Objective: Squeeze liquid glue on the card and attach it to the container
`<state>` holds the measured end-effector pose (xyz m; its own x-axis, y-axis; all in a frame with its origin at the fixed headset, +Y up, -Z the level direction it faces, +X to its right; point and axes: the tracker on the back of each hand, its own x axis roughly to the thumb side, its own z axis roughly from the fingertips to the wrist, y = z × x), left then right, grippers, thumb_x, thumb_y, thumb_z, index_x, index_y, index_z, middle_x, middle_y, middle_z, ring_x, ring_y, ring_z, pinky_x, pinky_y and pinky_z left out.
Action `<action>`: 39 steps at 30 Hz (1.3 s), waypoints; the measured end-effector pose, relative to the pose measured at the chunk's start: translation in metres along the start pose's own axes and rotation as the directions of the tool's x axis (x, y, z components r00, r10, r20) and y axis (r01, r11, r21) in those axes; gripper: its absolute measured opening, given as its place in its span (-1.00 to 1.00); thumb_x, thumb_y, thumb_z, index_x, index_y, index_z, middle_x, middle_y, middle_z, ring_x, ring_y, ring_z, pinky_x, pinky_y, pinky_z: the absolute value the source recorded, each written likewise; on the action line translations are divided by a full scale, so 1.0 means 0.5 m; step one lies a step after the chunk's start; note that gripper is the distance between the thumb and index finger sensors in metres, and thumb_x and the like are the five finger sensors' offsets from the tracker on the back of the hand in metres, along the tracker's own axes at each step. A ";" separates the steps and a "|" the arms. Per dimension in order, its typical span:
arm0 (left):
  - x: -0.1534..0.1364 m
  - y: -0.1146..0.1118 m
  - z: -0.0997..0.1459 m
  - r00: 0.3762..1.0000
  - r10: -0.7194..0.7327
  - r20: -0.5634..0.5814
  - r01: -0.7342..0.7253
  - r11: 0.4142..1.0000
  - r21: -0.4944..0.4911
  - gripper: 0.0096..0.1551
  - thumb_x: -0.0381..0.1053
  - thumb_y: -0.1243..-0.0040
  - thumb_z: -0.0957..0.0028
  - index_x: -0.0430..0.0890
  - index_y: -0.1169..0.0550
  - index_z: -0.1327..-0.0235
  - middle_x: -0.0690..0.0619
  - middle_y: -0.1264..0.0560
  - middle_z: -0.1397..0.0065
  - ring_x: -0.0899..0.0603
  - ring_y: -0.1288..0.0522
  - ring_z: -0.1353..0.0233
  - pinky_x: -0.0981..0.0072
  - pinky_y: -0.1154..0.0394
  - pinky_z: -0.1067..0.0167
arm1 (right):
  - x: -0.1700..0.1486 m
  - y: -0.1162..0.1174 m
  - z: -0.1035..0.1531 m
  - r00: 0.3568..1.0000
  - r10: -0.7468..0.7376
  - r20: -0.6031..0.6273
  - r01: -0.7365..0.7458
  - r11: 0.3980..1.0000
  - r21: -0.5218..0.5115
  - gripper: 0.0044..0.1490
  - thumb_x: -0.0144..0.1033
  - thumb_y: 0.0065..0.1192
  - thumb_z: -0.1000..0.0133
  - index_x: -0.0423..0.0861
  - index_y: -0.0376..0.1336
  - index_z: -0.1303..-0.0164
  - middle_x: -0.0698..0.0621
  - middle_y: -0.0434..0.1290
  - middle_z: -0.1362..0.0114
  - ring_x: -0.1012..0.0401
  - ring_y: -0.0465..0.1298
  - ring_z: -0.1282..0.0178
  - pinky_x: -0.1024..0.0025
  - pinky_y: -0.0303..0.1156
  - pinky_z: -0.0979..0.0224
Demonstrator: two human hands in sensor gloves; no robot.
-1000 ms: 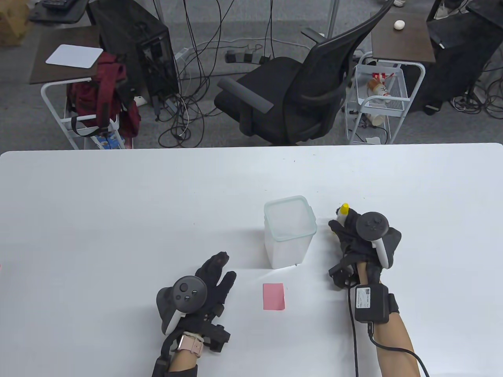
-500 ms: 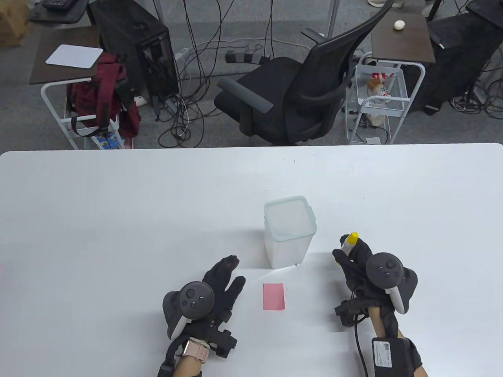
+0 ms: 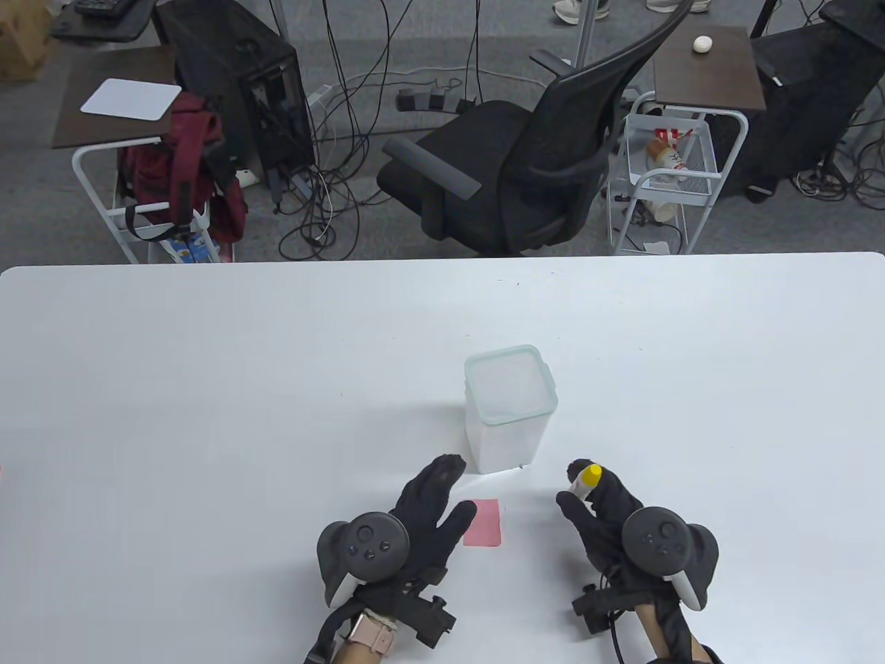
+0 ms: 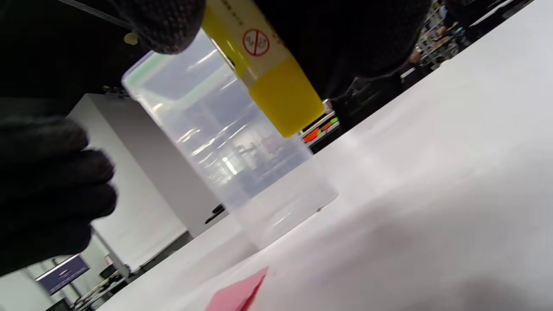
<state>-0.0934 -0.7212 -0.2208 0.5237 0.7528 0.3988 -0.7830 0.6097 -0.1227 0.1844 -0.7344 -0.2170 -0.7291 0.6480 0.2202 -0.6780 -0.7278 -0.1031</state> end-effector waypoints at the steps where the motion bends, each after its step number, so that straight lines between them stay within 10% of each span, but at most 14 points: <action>1: 0.009 -0.003 0.000 1.000 0.021 0.018 -0.021 1.000 -0.006 -0.14 0.30 0.06 -0.21 -0.14 -0.17 -0.66 -0.18 -0.24 -0.70 -0.35 -0.31 -0.61 -0.11 -0.32 -0.51 | 0.011 0.007 0.004 1.000 -0.004 0.022 0.004 1.000 0.016 -0.29 0.08 0.01 -0.22 -0.04 0.07 -0.50 -0.10 0.32 -0.54 -0.03 0.49 -0.41 0.09 0.44 -0.42; 11: 0.079 -0.027 0.012 0.983 0.011 0.186 0.006 0.996 -0.091 -0.24 0.23 0.04 -0.22 -0.06 -0.23 -0.64 -0.09 -0.30 -0.70 -0.30 -0.34 -0.63 -0.10 -0.34 -0.51 | 0.111 0.077 0.047 0.946 0.115 0.303 -0.160 0.979 0.129 -0.30 0.13 -0.05 -0.21 -0.03 0.08 -0.46 -0.04 0.35 -0.47 0.02 0.52 -0.35 0.12 0.46 -0.39; 26: 0.061 -0.006 0.015 0.979 -0.147 0.139 0.136 0.987 0.086 -0.41 0.38 -0.22 0.03 0.08 -0.59 -0.14 0.17 -0.70 -0.17 -0.04 -0.72 -0.20 0.16 -0.62 -0.19 | 0.111 0.082 0.049 0.941 0.129 0.313 -0.187 0.969 0.161 -0.31 0.15 -0.01 -0.17 -0.01 0.13 -0.41 -0.03 0.39 -0.41 0.04 0.55 -0.27 0.15 0.48 -0.36; 32: 0.042 -0.008 0.009 0.983 0.146 0.109 -0.141 0.989 -0.051 -0.29 0.29 -0.09 -0.13 0.02 -0.40 -0.51 0.02 -0.54 -0.48 -0.20 -0.56 -0.45 -0.03 -0.49 -0.35 | 0.100 0.078 0.043 0.961 0.126 0.247 -0.167 0.975 0.150 -0.31 0.15 -0.02 -0.19 -0.02 0.12 -0.42 -0.03 0.38 -0.42 0.03 0.54 -0.28 0.14 0.47 -0.36; 39: 0.039 0.001 0.007 0.997 0.033 0.072 -0.034 0.999 0.008 -0.49 0.15 -0.22 -0.11 0.05 -0.54 -0.30 0.08 -0.65 -0.29 -0.14 -0.65 -0.31 -0.01 -0.53 -0.28 | 0.090 0.085 0.039 0.963 0.149 0.227 -0.191 0.965 0.179 -0.31 0.15 0.00 -0.19 -0.02 0.13 -0.41 -0.04 0.39 -0.42 0.02 0.55 -0.27 0.13 0.48 -0.35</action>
<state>-0.0850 -0.7070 -0.2097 0.4718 0.7529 0.4588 -0.8030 0.5819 -0.1291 0.1248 -0.7405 -0.1924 -0.7815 0.4645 0.4165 -0.4981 -0.8666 0.0320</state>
